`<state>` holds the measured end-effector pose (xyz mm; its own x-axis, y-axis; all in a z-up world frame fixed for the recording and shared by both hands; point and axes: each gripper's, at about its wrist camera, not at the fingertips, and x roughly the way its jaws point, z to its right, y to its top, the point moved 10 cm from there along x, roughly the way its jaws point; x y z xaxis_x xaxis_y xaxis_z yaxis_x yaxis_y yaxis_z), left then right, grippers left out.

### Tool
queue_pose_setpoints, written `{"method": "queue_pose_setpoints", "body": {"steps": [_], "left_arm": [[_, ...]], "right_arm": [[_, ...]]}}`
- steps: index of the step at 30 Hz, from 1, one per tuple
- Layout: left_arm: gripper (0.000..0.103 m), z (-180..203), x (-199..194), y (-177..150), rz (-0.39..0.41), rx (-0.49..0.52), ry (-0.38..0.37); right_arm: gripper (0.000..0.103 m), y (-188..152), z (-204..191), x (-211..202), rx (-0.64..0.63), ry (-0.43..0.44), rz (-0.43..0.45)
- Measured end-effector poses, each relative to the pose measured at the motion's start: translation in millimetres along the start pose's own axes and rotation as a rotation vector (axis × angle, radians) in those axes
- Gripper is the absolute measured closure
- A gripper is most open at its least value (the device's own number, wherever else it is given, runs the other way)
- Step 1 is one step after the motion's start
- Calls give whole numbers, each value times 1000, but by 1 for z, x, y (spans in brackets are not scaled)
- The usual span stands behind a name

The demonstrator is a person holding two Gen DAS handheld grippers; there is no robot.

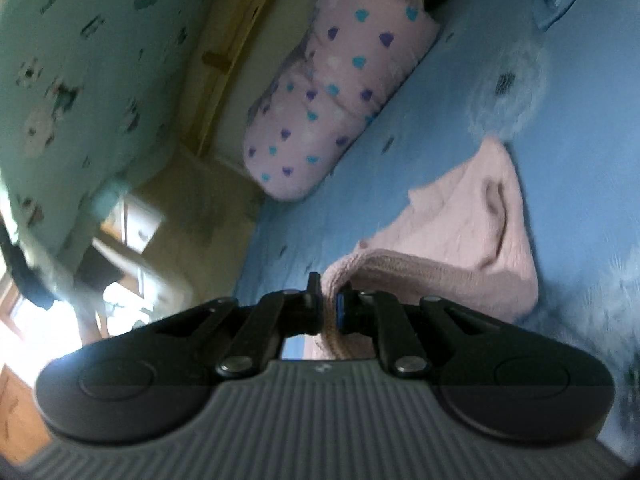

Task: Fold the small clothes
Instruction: 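Lift the hem with both grippers, fold it over toward the collar, open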

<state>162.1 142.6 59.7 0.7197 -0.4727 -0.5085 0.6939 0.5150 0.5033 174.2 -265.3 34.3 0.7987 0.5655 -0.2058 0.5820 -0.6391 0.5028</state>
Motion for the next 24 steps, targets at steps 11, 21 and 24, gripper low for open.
{"method": "queue_pose_setpoints", "body": {"steps": [11,21,24], "left_arm": [[92,-40,84,61,-1,12,180],[92,-110,149,61,-79,57,370],[92,-111,152,57,-83,111,375]], "right_arm": [[93,59,39,61,-4,-115,62],[94,52,123,102,-49,-377,30],[93,47,132,103,-46,-369,51]]}}
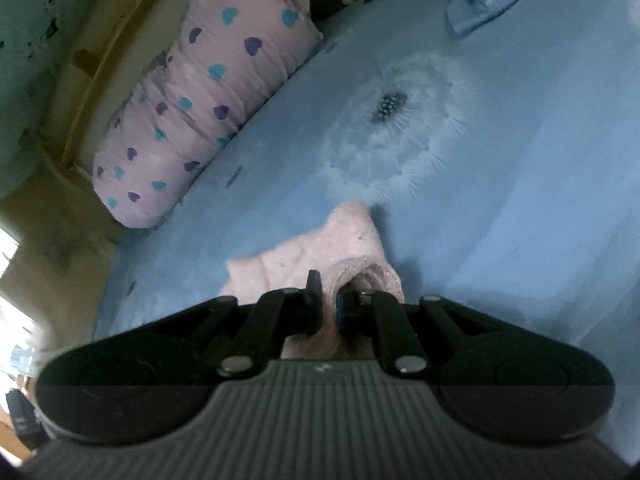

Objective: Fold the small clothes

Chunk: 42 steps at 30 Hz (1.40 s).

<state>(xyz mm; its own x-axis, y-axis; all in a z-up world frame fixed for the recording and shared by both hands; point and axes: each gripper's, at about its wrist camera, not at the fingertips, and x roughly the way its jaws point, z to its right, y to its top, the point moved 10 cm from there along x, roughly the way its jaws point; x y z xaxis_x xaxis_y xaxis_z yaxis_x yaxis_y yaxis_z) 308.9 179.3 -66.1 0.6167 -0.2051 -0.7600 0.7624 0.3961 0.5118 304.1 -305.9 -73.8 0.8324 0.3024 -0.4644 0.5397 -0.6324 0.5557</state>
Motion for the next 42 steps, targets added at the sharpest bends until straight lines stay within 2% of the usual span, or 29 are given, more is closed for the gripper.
{"method": "queue_pose_setpoints", "body": {"steps": [2,7,9,11,13,18,28,37,42], "left_arm": [[91,4,-7,-1,12,30,5],[88,19,-33,-1,27,112,6],[76,22,-46,-1,35,121,7],[40,24,-62,-2,57,135,18],[27,27,-76,-2,94,154,26],[27,35,-99,-12,94,154,-3],[27,54,-105,-68,39,134,-45],[28,64,-81,-109,-22,39,-94],[28,65,-65,-114,-24,-16,-97]], "right_arm": [[93,1,0,-1,10,5,-7],[89,8,-16,-17,-73,-5,-20],[84,9,-25,-30,-120,-21,-9],[57,13,-32,-42,-158,-31,19],[52,15,-39,-56,-189,-27,42],[52,9,-49,-79,-212,-22,24],[52,-42,-62,-98,-178,19,-75],[52,-83,-58,-84,-113,35,-162],[52,-96,-51,-71,-78,33,-188]]}}
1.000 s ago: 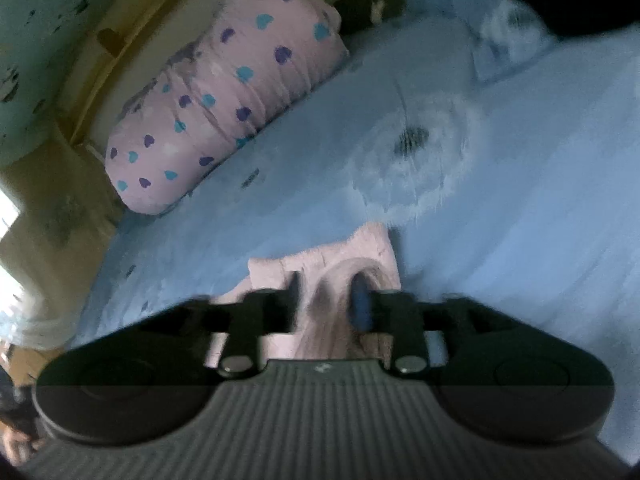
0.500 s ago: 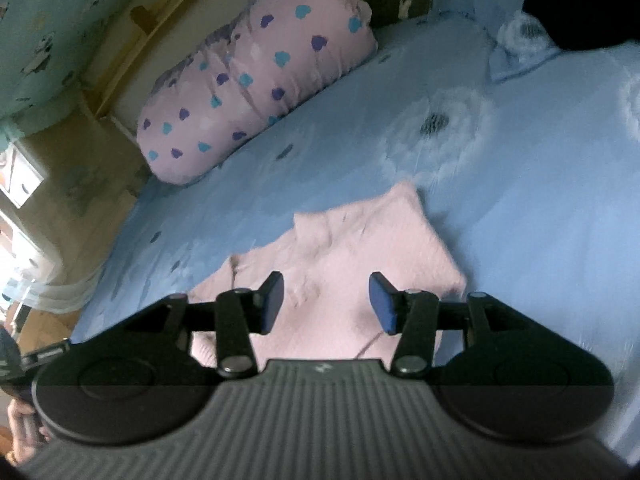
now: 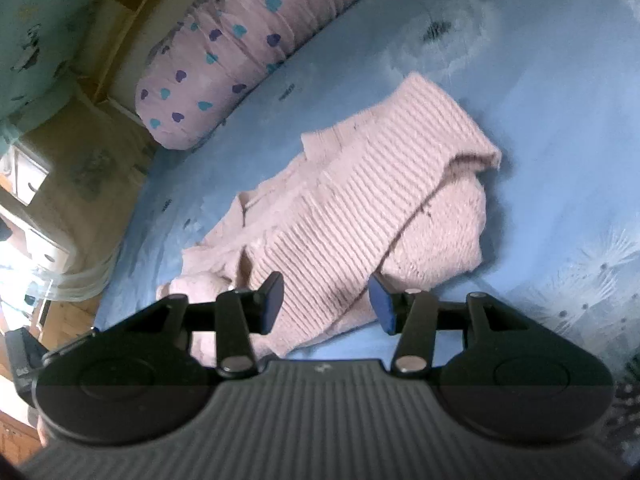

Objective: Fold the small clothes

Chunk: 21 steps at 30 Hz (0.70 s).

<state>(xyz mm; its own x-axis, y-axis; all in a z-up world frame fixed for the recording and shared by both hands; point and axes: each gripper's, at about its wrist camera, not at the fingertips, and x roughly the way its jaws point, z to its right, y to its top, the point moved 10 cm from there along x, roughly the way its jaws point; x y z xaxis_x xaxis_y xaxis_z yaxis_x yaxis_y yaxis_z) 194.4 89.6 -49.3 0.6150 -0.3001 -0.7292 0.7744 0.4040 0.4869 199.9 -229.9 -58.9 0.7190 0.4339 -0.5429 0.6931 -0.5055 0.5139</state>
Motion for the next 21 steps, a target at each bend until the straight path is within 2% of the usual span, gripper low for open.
{"method": "queue_pose_setpoints", "body": {"steps": [9,17,21], "left_arm": [[28,-4,15,13,19,-101,-16],[28,4,5,14,33,-78,-49],[28,11,5,18,38,-38,-54]], "right_arm": [[52,9,0,11,57,53,35],[52,16,0,19,85,72,63],[53,7,1,20,75,58,40]]}}
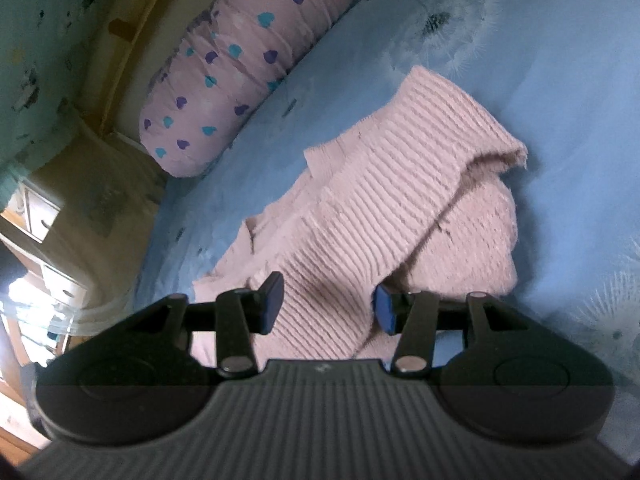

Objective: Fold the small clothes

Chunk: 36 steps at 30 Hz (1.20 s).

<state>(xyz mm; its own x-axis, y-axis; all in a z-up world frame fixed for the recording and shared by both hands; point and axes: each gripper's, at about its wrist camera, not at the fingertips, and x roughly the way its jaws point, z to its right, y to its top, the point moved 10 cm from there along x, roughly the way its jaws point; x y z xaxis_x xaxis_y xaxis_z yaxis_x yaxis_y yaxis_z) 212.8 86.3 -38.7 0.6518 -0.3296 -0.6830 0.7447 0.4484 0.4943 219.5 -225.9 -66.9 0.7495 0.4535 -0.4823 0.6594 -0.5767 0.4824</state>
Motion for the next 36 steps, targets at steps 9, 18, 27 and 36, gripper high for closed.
{"method": "queue_pose_setpoints", "body": {"steps": [9,18,27,36], "left_arm": [[32,-2,28,5,-20,1,47],[91,-15,35,11,-9,-14,100],[94,-5,14,30,40,-27,29],[93,-2,21,40,-21,-109,16]], "right_arm": [[53,-4,0,2,-4,-7,-8],[80,6,-8,21,-34,8,12],[95,28,-38,14,-87,103,61],[95,64,-69,38,-177,103,56]]}}
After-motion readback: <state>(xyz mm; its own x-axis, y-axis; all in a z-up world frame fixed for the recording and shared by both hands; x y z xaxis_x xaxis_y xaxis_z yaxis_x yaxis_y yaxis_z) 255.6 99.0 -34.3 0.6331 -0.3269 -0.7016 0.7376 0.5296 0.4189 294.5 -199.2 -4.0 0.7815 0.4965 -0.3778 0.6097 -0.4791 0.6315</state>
